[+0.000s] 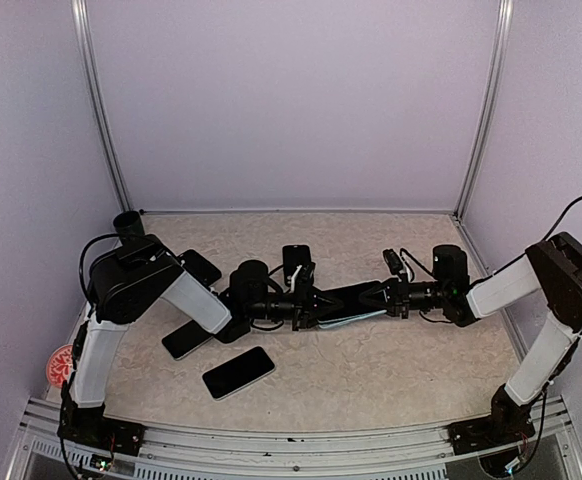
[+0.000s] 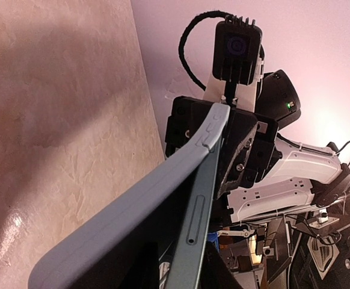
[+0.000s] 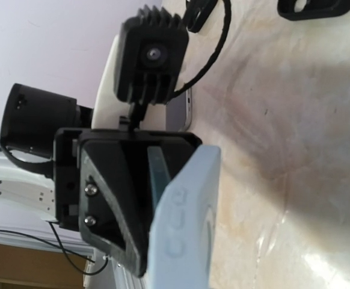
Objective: Put the phone into the phone case
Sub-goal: Pass from the left arm to the right, then press the phone against the phone case.
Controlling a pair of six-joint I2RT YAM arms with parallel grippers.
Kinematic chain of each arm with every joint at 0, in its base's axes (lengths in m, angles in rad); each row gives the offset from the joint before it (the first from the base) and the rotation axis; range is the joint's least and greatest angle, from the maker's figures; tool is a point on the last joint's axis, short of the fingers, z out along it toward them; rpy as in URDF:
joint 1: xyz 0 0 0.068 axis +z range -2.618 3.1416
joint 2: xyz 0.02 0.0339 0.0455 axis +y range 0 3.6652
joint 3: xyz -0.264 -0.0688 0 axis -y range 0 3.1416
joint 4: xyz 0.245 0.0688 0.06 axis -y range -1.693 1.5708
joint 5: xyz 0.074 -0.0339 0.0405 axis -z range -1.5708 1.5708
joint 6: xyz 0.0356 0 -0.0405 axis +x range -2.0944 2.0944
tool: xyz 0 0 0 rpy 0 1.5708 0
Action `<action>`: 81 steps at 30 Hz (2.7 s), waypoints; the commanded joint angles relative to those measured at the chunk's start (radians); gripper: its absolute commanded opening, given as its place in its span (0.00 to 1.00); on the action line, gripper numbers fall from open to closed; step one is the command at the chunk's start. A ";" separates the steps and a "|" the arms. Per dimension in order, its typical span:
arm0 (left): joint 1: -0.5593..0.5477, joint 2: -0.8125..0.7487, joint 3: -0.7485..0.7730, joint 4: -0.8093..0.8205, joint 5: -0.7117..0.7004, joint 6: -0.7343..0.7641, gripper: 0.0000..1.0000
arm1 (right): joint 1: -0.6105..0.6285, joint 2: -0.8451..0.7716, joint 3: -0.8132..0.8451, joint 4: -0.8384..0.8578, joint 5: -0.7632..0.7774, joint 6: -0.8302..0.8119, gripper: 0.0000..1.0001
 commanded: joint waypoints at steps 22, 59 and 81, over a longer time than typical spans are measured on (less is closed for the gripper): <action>0.065 -0.175 -0.097 -0.073 -0.049 0.100 0.37 | -0.020 -0.035 -0.016 -0.027 -0.028 -0.064 0.00; 0.063 -0.305 -0.131 -0.232 -0.017 0.405 0.46 | -0.018 -0.166 -0.062 0.101 -0.163 -0.130 0.00; 0.024 -0.247 -0.103 -0.141 0.101 0.358 0.46 | 0.004 -0.197 -0.078 0.191 -0.185 -0.089 0.00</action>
